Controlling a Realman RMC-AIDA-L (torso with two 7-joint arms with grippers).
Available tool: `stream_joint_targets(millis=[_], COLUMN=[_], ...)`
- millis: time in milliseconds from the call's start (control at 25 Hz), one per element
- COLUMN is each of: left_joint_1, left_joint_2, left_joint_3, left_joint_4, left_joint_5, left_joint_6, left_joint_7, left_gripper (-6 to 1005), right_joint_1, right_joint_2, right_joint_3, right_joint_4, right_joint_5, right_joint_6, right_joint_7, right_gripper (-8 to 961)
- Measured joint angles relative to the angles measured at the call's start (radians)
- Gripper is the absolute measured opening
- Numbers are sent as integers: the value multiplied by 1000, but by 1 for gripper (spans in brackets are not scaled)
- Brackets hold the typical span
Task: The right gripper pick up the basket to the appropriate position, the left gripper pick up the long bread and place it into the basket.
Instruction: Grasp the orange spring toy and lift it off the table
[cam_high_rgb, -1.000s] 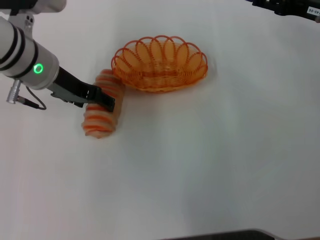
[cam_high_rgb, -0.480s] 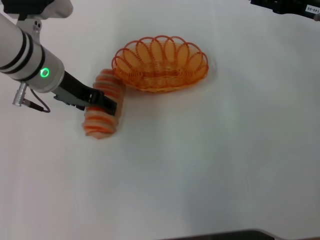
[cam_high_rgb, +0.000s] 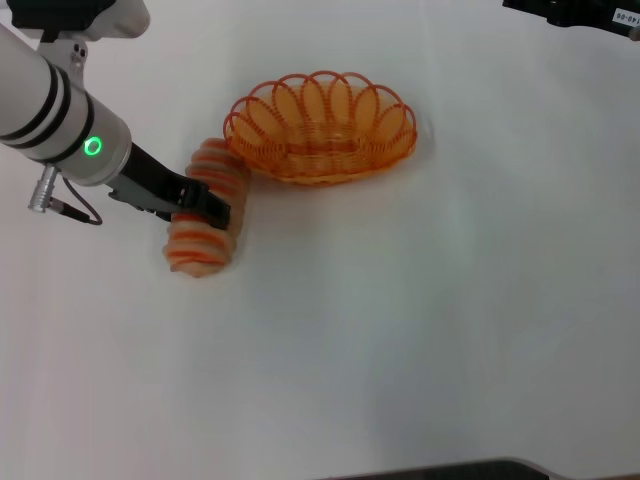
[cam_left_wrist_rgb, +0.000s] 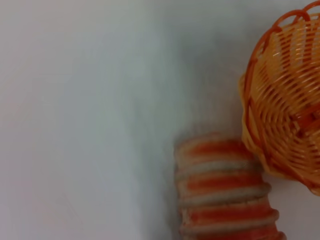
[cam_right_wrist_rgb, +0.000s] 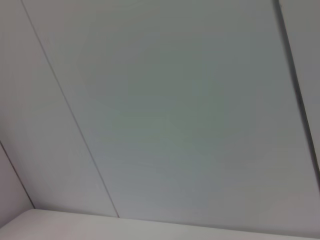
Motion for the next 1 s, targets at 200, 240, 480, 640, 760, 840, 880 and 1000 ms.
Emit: stream_joint_targets(millis=[200, 240, 480, 640, 760, 840, 880, 1000], left_joint_1=[-1, -1, 3, 1, 1, 4, 6, 13], left_joint_2=[2, 2, 3, 4, 4, 5, 5, 6], left_joint_3=[0, 0, -1, -8, -13, -14, -14, -18], left_joint_4=[0, 0, 20, 19, 20, 35, 44, 73], left_joint_5=[15, 18, 37, 63, 78, 81, 84, 108], left_joint_6=[-1, -1, -1, 2, 9, 18, 21, 25], left_joint_7=[0, 0, 0, 0, -1, -2, -5, -21], left_gripper=[742, 711, 553, 535, 521, 512, 507, 484], right_joint_1=[0, 0, 1, 2, 2, 2, 2, 2], right_joint_2=[0, 0, 2, 2, 2, 2, 2, 2], right_joint_3=[0, 0, 0, 0, 1, 1, 1, 0], right_joint_4=[0, 0, -1, -1, -2, -3, -3, -4], right_joint_5=[0, 0, 0, 0, 0, 0, 0, 0], right_joint_6=[0, 0, 0, 0, -2, -2, -2, -3], right_joint_7=[0, 0, 1, 4, 5, 5, 5, 5], right_gripper=[756, 756, 756, 756, 756, 756, 756, 756])
